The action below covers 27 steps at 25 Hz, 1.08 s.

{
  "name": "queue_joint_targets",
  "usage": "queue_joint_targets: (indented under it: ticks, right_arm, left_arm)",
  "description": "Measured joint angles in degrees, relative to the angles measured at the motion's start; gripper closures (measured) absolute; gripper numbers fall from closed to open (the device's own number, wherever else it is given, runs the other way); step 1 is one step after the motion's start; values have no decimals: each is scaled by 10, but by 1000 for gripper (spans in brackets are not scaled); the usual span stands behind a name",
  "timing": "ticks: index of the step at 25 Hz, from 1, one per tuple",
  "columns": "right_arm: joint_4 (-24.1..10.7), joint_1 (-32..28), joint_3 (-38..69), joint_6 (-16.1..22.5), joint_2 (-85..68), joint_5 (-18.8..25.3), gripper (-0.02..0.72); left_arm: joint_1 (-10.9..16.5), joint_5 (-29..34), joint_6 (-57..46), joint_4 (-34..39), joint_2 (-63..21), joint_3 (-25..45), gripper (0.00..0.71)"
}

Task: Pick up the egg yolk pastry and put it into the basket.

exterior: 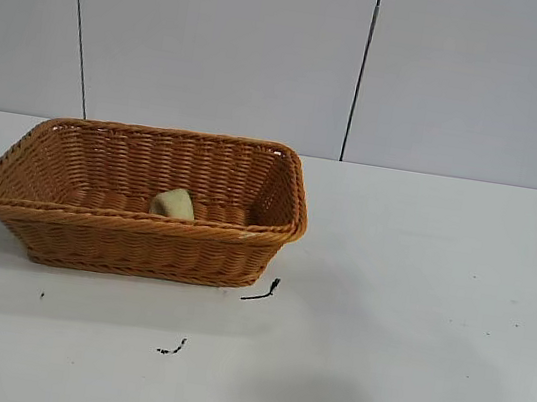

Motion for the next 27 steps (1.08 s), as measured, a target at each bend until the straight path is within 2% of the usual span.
queue_joint_targets:
  ticks: [14, 27]
  right_arm:
    - [0, 0, 7, 1, -170, -11, 15]
    - [0, 1, 8, 3, -175, -11, 15]
  left_arm:
    - [0, 0, 0, 0, 0, 0, 15]
    - [0, 0, 0, 0, 0, 0, 15]
